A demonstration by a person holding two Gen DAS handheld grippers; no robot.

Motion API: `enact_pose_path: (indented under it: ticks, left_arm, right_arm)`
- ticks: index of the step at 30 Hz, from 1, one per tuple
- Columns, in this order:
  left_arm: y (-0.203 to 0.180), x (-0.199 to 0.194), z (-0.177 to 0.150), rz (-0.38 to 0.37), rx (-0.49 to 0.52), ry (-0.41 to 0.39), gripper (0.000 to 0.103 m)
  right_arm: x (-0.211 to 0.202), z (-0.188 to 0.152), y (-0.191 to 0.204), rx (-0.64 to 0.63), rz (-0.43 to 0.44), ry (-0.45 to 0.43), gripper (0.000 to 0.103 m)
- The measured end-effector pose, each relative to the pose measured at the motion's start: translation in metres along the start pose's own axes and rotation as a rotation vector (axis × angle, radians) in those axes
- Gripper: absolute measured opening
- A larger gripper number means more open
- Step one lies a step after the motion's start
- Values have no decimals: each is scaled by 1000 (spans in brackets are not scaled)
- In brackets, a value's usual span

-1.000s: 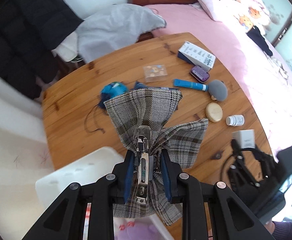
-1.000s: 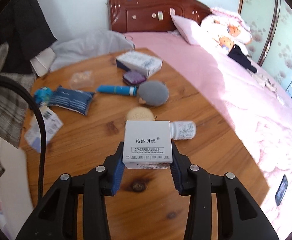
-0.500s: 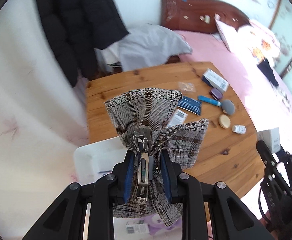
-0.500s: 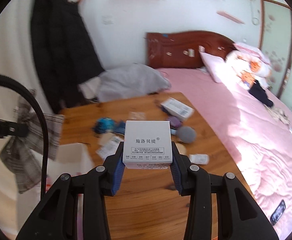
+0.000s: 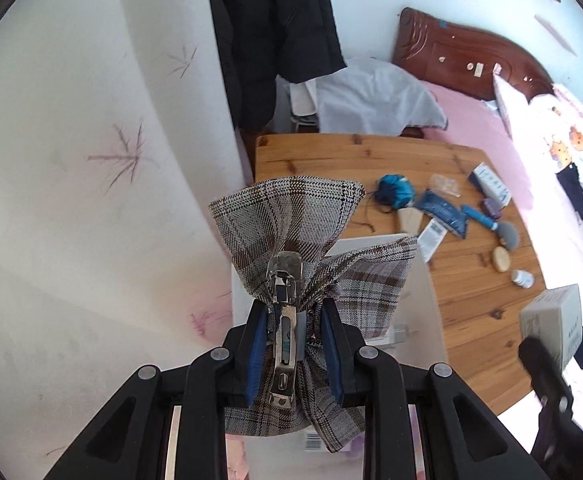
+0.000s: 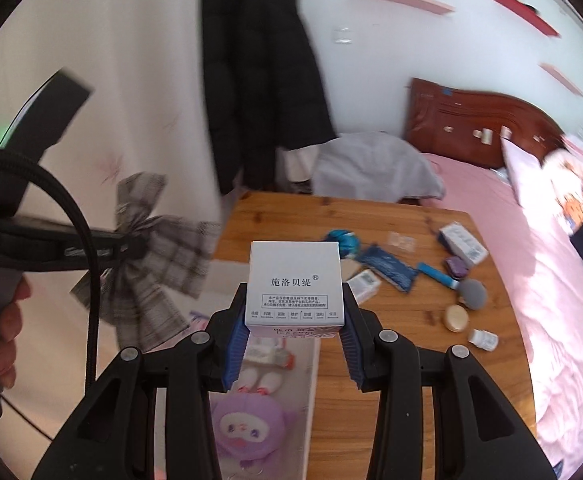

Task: Organize objects
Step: 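Carry the bow and white box over the white tray and release both, then withdraw both tools from the tray toward the gold compact and pill bottle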

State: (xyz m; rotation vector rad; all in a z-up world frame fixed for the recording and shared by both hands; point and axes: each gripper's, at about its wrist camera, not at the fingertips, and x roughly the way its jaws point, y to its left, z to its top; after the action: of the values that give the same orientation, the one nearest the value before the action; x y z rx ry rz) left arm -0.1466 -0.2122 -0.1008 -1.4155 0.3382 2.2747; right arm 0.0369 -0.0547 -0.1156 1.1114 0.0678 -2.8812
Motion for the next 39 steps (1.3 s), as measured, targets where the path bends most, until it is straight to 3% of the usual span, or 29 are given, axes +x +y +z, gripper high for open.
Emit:
enact_pose_path:
  ticks: [9, 12, 14, 16, 17, 39]
  left_arm:
    - [9, 26, -4, 21, 26, 41, 33]
    - [7, 30, -4, 1, 35, 50, 37]
    - [5, 30, -4, -2, 49, 48, 47]
    - [3, 30, -4, -5, 55, 36, 67]
    - [2, 28, -4, -7, 55, 29, 68]
    - [-32, 6, 6, -65, 100, -13, 69]
  right_arm:
    - [31, -16, 47, -233, 91, 140, 45]
    - [35, -23, 59, -305, 90, 163, 52]
    - [33, -25, 63, -339, 83, 152, 60]
    - [30, -26, 66, -361, 83, 134, 64]
    - [29, -26, 67, -368, 84, 127, 64]
    - [-1, -19, 40, -281, 2, 28, 64]
